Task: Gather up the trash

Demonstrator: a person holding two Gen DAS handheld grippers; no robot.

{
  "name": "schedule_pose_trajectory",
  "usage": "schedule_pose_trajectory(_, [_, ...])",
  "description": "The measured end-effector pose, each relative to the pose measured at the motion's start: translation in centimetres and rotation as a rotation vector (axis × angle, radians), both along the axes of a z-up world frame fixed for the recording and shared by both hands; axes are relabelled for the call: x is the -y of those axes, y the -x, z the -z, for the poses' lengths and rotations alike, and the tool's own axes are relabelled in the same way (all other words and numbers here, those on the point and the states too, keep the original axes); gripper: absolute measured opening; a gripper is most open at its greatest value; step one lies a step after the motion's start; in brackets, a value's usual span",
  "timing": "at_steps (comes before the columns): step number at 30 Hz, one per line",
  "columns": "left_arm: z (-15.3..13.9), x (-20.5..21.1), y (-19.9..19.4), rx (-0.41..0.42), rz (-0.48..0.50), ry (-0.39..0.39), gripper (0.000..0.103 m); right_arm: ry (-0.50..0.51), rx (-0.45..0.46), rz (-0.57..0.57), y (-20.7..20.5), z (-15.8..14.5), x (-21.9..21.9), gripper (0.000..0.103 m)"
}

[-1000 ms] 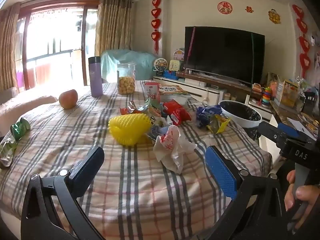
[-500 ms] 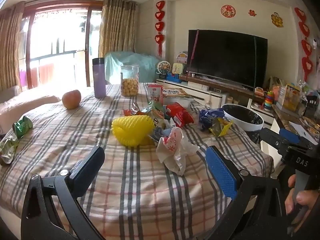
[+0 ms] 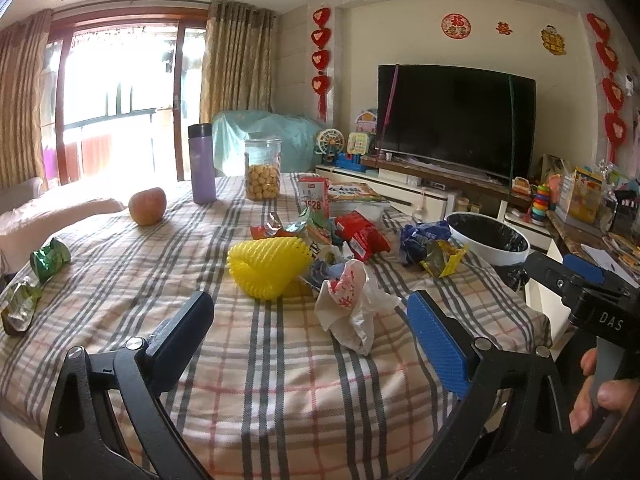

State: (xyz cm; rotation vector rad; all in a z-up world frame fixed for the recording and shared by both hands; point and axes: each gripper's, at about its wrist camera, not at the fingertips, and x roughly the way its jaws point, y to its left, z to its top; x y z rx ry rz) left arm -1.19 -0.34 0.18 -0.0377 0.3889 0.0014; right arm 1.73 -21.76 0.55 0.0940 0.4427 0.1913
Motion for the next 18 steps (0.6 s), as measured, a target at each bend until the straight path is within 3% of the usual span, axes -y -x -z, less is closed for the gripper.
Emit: schedule_pose_trajectory(18, [-0.09,-0.24,-0.1,-0.002,-0.01,0.005,0.099,-0.02,0.008,-0.01,-0.05,-0.01,-0.06,0.103])
